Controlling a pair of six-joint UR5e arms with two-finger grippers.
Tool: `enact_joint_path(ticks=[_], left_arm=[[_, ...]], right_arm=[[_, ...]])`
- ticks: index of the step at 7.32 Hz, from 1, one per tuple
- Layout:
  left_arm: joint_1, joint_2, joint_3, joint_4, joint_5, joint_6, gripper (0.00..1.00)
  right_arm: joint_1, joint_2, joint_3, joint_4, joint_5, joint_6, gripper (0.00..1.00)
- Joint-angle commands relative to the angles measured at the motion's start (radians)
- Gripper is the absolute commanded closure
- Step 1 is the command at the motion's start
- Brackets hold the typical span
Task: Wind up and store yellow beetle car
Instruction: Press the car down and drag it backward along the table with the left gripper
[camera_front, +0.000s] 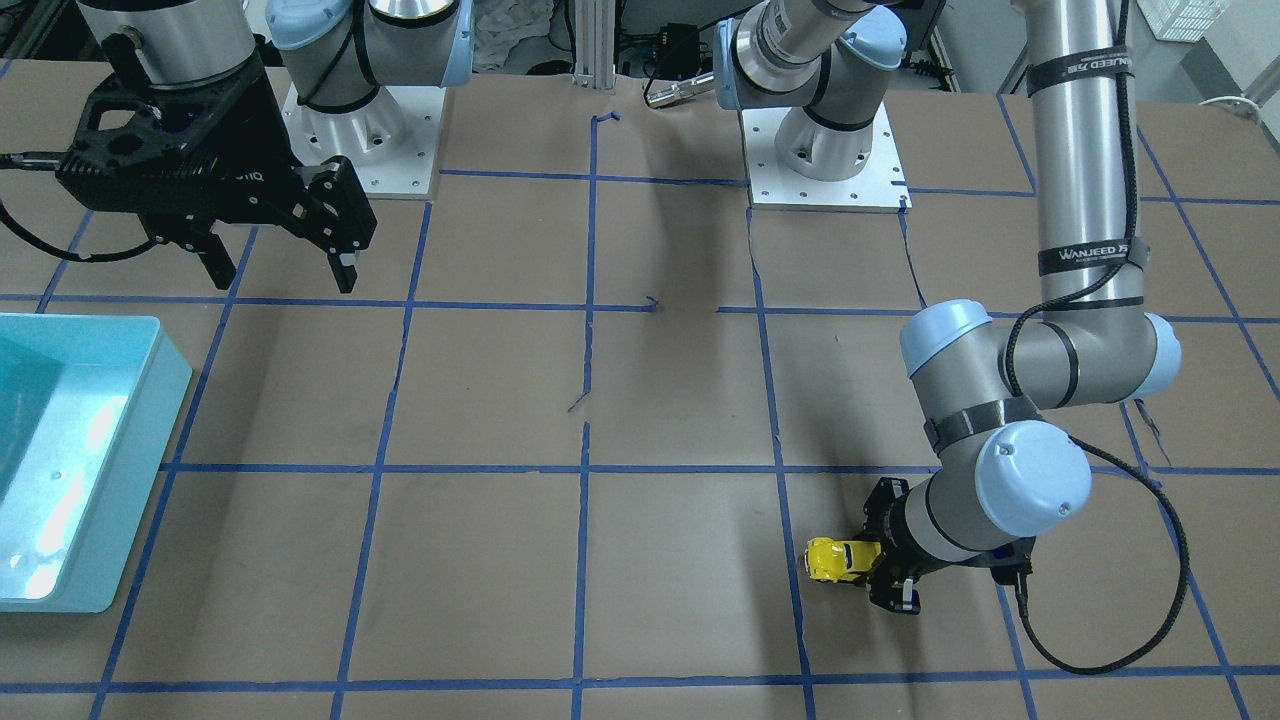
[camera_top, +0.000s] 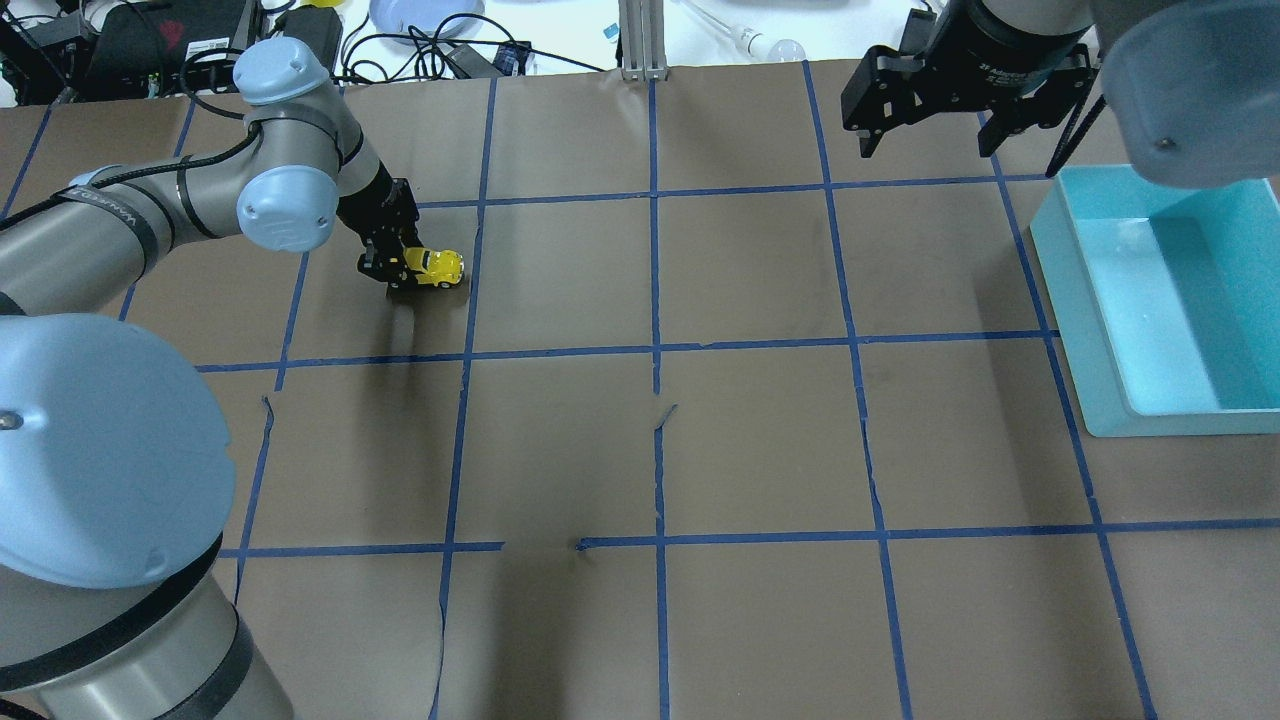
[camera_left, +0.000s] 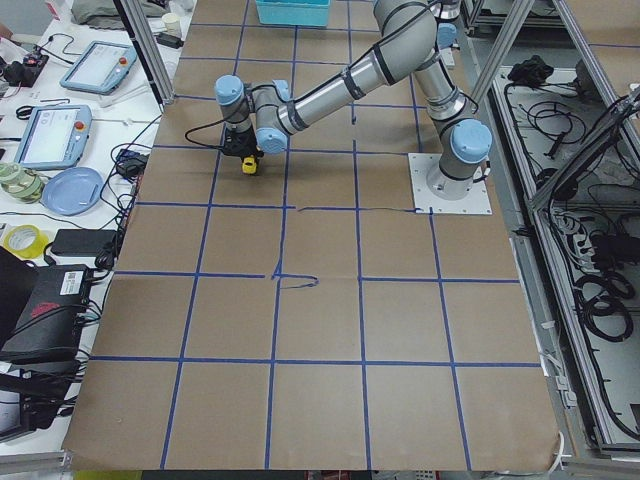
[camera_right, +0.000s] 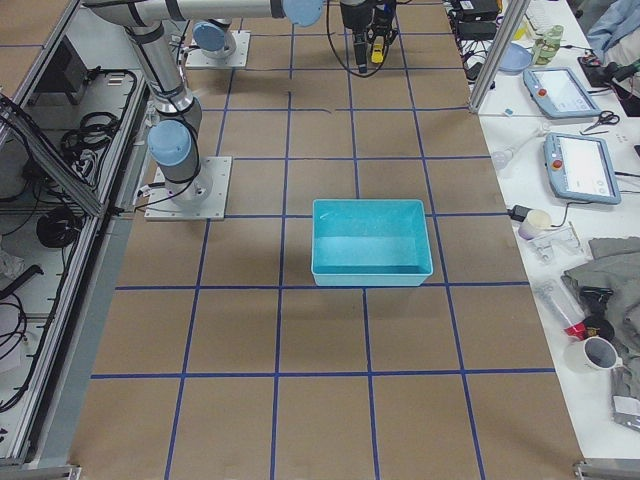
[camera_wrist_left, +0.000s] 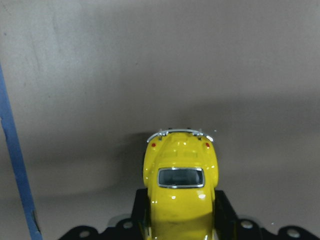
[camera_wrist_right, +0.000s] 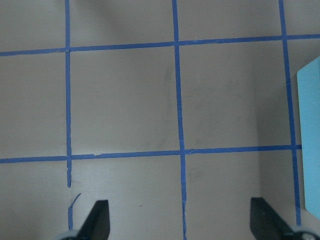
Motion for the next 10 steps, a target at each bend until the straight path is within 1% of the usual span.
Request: enact_joint_path(ticks=[1, 10], left_arm=[[0.0, -0.009, -0.001, 0.001, -0.001, -0.015, 1.0], [0.002, -0.026, -0.006, 0.001, 0.01, 0.002, 1.0]], right_arm=[[0.0, 0.001, 0.0, 0.0, 0.0, 0.0, 0.0], [0.0, 0.001, -0.001, 0.0, 0.0, 0.0, 0.0]])
